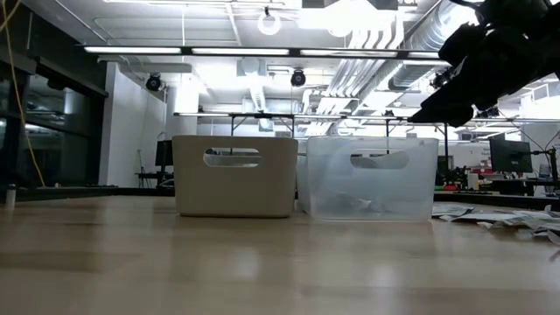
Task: Pick & Place First Aid Supplies
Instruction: Put the green bandage pack into the white bin
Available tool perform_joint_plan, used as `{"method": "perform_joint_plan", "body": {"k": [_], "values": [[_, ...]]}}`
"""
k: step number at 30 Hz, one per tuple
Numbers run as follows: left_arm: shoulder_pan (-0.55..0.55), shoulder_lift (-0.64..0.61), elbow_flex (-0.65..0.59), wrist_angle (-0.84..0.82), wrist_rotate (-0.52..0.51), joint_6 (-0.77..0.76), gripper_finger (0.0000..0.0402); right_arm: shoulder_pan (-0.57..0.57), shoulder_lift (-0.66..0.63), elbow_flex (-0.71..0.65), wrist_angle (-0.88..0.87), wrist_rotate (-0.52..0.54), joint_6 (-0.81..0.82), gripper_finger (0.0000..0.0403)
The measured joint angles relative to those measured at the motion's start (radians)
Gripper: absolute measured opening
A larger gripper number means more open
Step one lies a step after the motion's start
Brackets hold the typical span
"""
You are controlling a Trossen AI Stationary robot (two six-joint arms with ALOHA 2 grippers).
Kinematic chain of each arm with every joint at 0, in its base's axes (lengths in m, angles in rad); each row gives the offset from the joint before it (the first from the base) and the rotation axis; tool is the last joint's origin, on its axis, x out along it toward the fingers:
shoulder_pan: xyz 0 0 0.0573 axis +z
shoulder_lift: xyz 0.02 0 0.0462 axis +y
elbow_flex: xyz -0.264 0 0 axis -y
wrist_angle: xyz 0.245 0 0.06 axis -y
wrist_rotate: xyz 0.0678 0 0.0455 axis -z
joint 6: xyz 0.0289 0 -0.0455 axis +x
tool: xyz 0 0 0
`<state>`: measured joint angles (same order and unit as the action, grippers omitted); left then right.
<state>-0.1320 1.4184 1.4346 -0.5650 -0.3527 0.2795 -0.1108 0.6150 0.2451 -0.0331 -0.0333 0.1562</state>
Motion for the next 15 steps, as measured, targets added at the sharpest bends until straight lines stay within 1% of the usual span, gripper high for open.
{"method": "perform_joint_plan", "body": {"k": [4,9,13,15], "values": [[-0.007,-0.139,-0.237,0.228,-0.003,-0.016,0.0096,0.000,0.000,0.000,-0.001,0.000,0.000,0.0222],[-0.005,-0.287,-0.511,0.500,0.029,-0.023,0.0096,0.000,0.000,0.000,0.000,0.000,0.000,0.0222],[-0.006,-0.412,-0.675,0.619,0.070,-0.023,0.0096,0.000,0.000,0.000,-0.005,0.000,0.000,0.0222],[-0.006,-0.476,-0.743,0.639,0.084,-0.021,0.0096,0.000,0.000,0.000,-0.001,0.000,0.000,0.0222]]}}
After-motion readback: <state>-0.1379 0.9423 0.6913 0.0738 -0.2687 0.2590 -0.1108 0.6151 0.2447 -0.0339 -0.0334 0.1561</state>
